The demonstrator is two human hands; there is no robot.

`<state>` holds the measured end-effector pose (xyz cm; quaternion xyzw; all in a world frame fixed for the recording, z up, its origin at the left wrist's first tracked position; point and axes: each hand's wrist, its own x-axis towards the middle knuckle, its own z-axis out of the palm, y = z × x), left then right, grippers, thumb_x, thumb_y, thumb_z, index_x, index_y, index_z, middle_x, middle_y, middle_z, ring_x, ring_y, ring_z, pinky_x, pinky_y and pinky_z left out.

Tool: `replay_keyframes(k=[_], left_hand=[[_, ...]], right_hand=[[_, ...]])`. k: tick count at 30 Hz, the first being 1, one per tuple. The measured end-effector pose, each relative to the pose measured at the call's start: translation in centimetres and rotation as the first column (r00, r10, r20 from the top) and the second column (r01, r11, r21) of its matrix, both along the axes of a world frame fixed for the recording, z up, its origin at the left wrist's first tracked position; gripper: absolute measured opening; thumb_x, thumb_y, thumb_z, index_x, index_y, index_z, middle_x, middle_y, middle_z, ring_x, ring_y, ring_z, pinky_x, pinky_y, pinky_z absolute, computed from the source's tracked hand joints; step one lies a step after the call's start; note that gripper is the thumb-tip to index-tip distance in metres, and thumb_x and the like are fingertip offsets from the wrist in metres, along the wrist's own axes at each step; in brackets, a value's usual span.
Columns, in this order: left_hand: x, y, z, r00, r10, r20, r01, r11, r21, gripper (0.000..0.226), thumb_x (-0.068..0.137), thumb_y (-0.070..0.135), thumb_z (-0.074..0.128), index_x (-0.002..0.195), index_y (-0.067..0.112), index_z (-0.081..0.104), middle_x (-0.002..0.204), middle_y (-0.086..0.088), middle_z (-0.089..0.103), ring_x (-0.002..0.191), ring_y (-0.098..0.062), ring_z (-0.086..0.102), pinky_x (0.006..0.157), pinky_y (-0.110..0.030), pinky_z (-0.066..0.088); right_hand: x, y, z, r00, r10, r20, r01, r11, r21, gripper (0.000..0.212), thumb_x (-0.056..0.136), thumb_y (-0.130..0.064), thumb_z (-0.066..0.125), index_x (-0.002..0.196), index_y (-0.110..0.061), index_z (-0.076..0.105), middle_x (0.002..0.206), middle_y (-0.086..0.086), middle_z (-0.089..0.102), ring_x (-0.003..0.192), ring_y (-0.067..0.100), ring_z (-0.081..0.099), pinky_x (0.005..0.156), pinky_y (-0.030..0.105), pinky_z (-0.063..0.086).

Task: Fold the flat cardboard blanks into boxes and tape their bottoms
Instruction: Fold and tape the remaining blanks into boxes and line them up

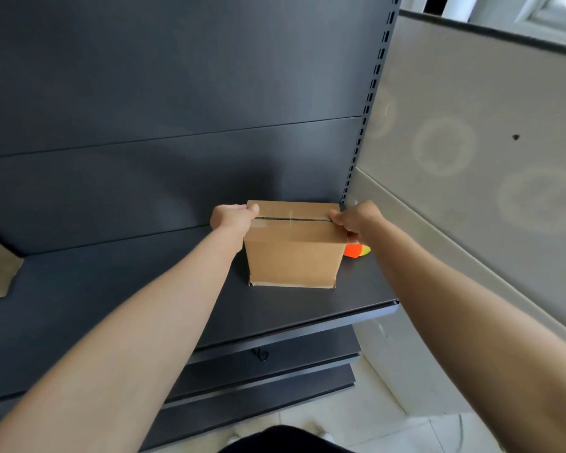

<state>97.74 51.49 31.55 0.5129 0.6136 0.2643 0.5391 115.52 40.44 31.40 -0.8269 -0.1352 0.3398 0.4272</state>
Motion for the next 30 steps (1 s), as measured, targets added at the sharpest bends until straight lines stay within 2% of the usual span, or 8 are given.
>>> replay_keyframes(k=[6, 10, 15, 18, 22, 25, 28, 30], left_hand=[[-0.5, -0.3, -0.4, 0.998, -0.041, 0.044, 0.039, 0.998, 0.040, 0.039, 0.086, 0.023, 0.070, 0.122, 0.011, 0.063, 0.126, -0.006, 0.062, 0.115, -0.024, 0.057, 0.088, -0.027, 0.042], [-1.0, -0.8, -0.6, 0.990, -0.081, 0.111, 0.079, 0.997, 0.028, 0.045, 0.088, 0.028, 0.067, 0.128, 0.011, 0.059, 0.130, -0.005, 0.059, 0.120, -0.023, 0.053, 0.090, -0.026, 0.038], [-2.0, -0.4, 0.0, 0.978, -0.148, 0.145, 0.155, 0.987, -0.044, 0.049, 0.086, 0.025, 0.069, 0.130, 0.008, 0.056, 0.128, -0.008, 0.060, 0.115, -0.026, 0.057, 0.102, -0.038, 0.044], [-3.0, 0.5, 0.5, 0.974, -0.091, 0.206, 0.101, 0.994, -0.041, 0.030, 0.084, 0.041, 0.068, 0.094, 0.012, 0.064, 0.096, 0.000, 0.064, 0.086, -0.018, 0.060, 0.077, -0.029, 0.050], [-4.8, 1.4, 0.9, 0.975, 0.011, 0.222, -0.012, 1.000, 0.005, 0.045, 0.086, 0.043, 0.064, 0.061, 0.016, 0.037, 0.065, 0.003, 0.043, 0.062, -0.016, 0.041, 0.057, -0.027, 0.034], [-6.4, 2.3, 0.9, 0.978, -0.022, 0.207, 0.010, 0.998, 0.060, 0.009, 0.087, 0.013, 0.060, 0.078, 0.016, 0.059, 0.082, 0.001, 0.059, 0.080, -0.018, 0.053, 0.065, -0.026, 0.044], [-8.0, 3.2, -0.3, 0.963, -0.060, 0.261, 0.059, 0.998, 0.012, 0.050, 0.082, -0.013, 0.050, 0.124, 0.012, 0.058, 0.111, -0.005, 0.059, 0.099, -0.021, 0.057, 0.092, -0.033, 0.048], [-9.5, 3.7, -1.6, 0.979, -0.071, 0.191, 0.072, 0.997, 0.001, 0.066, 0.079, -0.021, 0.046, 0.138, 0.011, 0.048, 0.122, -0.005, 0.058, 0.104, -0.021, 0.056, 0.097, -0.034, 0.046]], right_hand=[[-0.3, -0.2, -0.2, 0.999, -0.051, -0.011, 0.051, 0.998, 0.021, 0.029, 0.084, -0.022, 0.073, 0.076, -0.008, 0.048, 0.094, 0.011, 0.061, 0.084, 0.027, 0.064, 0.083, 0.045, 0.057], [-1.0, -0.8, -0.1, 0.996, -0.076, -0.036, 0.077, 0.997, 0.031, 0.038, 0.084, -0.028, 0.073, 0.106, -0.005, 0.053, 0.099, 0.011, 0.062, 0.084, 0.026, 0.063, 0.081, 0.041, 0.057], [-1.7, -1.3, 0.6, 0.987, -0.095, -0.129, 0.106, 0.991, 0.079, 0.022, 0.090, -0.023, 0.064, 0.103, -0.008, 0.055, 0.096, 0.012, 0.062, 0.069, 0.024, 0.060, 0.061, 0.037, 0.055], [-2.4, -0.4, 1.7, 0.982, -0.179, -0.066, 0.187, 0.974, 0.126, 0.026, 0.090, -0.031, 0.057, 0.078, -0.008, 0.058, 0.081, 0.012, 0.060, 0.056, 0.024, 0.054, 0.055, 0.033, 0.052], [-4.2, 1.5, 2.5, 0.981, -0.193, 0.031, 0.187, 0.974, 0.131, 0.047, 0.089, -0.053, 0.048, 0.072, -0.010, 0.056, 0.074, 0.008, 0.060, 0.069, 0.029, 0.062, 0.070, 0.039, 0.056], [-5.6, 2.6, 1.9, 0.989, -0.145, 0.039, 0.139, 0.983, 0.116, 0.055, 0.083, -0.063, 0.048, 0.083, -0.010, 0.061, 0.087, 0.008, 0.066, 0.088, 0.031, 0.066, 0.087, 0.045, 0.054], [-7.4, 3.8, 1.0, 0.994, -0.100, -0.040, 0.105, 0.984, 0.146, 0.064, 0.080, -0.064, 0.058, 0.105, -0.005, 0.062, 0.101, 0.006, 0.065, 0.094, 0.027, 0.063, 0.090, 0.041, 0.053], [-8.9, 4.2, 0.7, 0.989, -0.063, -0.135, 0.084, 0.984, 0.158, 0.068, 0.079, -0.067, 0.057, 0.108, -0.005, 0.059, 0.088, 0.003, 0.061, 0.084, 0.024, 0.061, 0.083, 0.037, 0.054]])
